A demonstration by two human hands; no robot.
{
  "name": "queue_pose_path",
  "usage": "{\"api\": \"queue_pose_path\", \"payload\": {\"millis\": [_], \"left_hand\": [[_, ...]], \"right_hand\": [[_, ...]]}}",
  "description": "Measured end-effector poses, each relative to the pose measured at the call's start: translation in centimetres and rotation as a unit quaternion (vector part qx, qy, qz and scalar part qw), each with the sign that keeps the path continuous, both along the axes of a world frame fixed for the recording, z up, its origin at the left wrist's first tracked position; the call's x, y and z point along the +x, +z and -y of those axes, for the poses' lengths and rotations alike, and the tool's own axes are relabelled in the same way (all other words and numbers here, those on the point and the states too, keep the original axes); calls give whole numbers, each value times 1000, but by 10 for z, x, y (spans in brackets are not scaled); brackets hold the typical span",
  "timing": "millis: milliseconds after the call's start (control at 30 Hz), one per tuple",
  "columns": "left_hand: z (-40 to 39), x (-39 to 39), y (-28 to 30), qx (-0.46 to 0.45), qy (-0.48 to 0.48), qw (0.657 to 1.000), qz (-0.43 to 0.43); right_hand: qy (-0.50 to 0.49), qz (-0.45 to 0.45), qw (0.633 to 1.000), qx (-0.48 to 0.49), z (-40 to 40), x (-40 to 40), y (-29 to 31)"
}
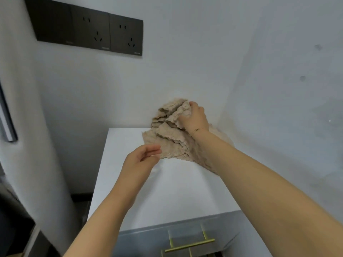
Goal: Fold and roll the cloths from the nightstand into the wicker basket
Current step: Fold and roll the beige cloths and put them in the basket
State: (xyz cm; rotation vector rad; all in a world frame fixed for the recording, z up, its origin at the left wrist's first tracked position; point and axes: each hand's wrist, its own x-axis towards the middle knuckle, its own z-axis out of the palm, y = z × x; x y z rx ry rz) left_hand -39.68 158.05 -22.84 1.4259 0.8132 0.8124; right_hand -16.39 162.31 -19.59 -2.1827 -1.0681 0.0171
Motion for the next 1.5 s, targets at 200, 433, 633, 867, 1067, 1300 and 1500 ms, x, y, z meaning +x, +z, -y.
{"api": "queue_pose_path", "payload": {"millis": [200, 433, 633, 867, 1067, 1300, 1500], "left_hand": [[-4, -6, 6, 6, 15, 1000, 0], [-8, -23, 13, 18, 46, 999, -10], [-6, -37, 3, 19, 86, 995, -56], [12, -48, -10, 266, 85, 943, -182], [25, -45, -25, 499, -66, 813, -294], [11, -43, -38, 447, -47, 802, -394], [22, -49, -12, 338, 47, 910, -234]], "right_hand": [[-2, -42, 984, 173, 6, 7, 5], [143, -54, 952, 264, 86, -54, 21], [264, 38, 962, 56, 130, -98, -44], [298, -69, 951, -40, 165, -99, -55], [201, -12, 980, 0, 169, -77, -50], [229, 20, 972, -47, 171, -73, -62], [306, 9, 951, -49, 178, -100, -69]]}}
